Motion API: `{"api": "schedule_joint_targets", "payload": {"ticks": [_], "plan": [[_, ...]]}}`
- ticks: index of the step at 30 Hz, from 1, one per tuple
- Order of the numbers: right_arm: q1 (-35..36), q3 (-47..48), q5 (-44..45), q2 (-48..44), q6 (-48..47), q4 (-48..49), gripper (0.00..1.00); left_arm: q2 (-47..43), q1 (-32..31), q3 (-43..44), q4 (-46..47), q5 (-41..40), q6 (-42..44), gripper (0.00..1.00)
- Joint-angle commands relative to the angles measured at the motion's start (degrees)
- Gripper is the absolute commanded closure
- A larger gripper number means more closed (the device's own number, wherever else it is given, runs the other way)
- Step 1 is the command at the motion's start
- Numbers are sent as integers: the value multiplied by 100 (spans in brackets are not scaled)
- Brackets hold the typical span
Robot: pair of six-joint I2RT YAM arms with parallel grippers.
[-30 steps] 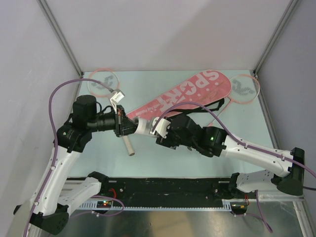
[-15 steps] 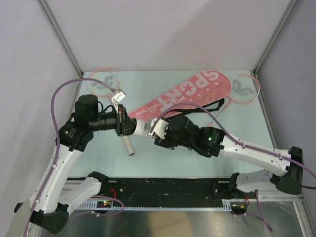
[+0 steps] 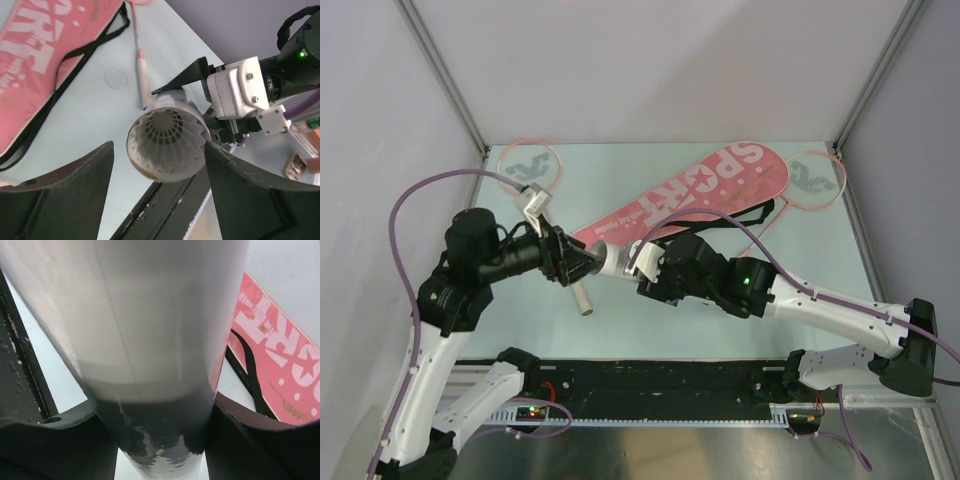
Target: Pack up the badminton gear
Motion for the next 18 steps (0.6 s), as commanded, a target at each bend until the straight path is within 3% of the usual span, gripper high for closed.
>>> {"api": "schedule_joint_targets", "payload": {"ticks": [1, 9, 18], "plan": [[-83, -59, -150, -200, 224, 671, 41, -345, -80, 33, 68, -481, -54, 19], [-409, -163, -397, -436, 654, 561, 41, -480, -80, 386, 75, -1226, -75, 11], [-2057, -170, -355, -821, 2044, 365, 41, 167, -90, 296, 109, -2246, -448, 19]]}}
